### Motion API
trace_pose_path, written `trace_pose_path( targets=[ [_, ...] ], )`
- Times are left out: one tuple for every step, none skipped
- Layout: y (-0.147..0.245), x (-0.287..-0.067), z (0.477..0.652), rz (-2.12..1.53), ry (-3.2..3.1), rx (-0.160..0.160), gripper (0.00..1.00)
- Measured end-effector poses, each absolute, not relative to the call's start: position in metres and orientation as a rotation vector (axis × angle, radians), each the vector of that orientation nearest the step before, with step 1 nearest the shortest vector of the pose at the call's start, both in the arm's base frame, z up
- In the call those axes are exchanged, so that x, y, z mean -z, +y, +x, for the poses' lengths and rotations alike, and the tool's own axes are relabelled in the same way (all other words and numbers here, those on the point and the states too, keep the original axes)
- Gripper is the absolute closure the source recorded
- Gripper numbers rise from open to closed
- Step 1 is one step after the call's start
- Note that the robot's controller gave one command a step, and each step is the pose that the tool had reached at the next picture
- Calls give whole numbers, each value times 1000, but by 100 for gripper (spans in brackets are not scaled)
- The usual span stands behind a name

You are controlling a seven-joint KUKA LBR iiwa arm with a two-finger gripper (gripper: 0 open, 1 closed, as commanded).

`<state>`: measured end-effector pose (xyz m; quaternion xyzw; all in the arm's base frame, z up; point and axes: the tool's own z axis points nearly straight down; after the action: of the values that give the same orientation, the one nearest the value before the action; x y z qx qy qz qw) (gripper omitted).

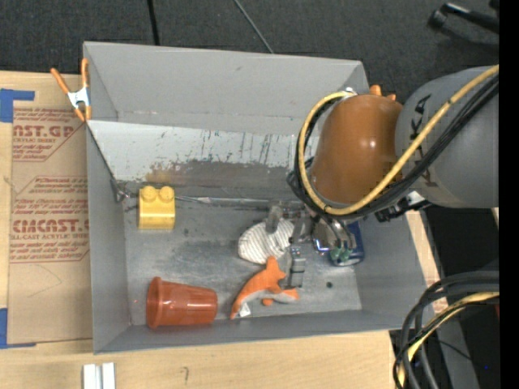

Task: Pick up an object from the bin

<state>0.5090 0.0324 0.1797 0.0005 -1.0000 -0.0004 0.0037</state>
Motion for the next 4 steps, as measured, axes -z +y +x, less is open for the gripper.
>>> trace_pose_path(
  targets=[
    [32, -184, 511, 0, -3142, 2, 0],
    [28, -152, 515, 31, -3153, 1, 0],
    [32, -73, 519, -114, -3147, 2, 100],
    [32, -73, 519, -114, -3147, 2, 100]
  ],
)
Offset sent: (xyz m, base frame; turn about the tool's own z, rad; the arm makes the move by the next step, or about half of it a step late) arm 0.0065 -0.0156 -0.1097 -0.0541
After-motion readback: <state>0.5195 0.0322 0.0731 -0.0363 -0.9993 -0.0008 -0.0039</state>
